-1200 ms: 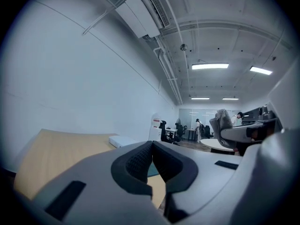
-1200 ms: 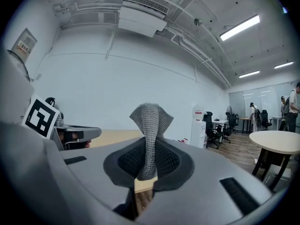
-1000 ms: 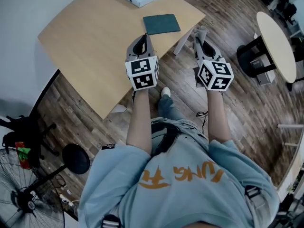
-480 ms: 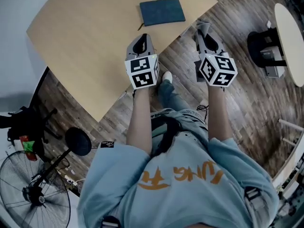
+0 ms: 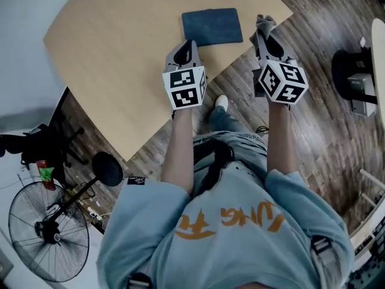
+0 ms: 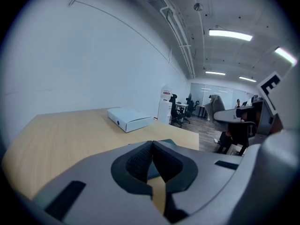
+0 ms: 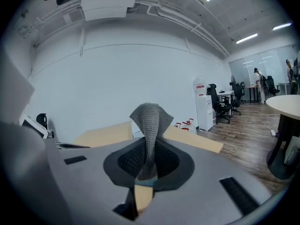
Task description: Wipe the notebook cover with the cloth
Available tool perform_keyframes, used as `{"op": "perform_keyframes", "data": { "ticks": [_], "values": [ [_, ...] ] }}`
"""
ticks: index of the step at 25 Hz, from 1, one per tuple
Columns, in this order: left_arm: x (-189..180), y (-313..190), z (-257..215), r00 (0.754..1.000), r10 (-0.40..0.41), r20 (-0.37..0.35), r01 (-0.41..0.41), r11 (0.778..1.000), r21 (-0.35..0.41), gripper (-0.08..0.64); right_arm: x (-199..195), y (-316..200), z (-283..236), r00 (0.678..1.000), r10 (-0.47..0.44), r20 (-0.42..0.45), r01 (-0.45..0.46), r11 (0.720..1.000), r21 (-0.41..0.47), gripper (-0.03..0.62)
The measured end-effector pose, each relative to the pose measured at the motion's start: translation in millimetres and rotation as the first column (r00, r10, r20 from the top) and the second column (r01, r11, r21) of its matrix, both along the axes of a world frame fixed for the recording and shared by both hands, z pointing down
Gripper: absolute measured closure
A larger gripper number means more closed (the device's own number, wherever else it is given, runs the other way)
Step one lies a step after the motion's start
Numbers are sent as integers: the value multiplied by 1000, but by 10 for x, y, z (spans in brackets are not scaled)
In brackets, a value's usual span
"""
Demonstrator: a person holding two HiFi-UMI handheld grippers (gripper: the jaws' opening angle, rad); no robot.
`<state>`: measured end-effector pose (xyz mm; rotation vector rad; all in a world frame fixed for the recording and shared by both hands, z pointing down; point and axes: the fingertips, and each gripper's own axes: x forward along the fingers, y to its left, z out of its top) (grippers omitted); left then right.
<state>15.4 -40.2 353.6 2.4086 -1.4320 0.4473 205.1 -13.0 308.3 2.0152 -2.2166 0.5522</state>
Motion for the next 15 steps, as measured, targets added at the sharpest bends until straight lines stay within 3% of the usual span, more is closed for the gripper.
{"op": "perform_keyframes", "data": {
  "ticks": [8, 15],
  "values": [
    [326, -358, -209, 999, 13, 38, -15, 999, 39, 543, 282, -405, -5, 997, -21, 72, 19, 999, 32, 566],
    [296, -282, -119, 998, -6, 60, 4, 1000, 26, 543, 377, -506, 139, 992, -22, 123, 20, 1000, 17, 566]
  ]
}}
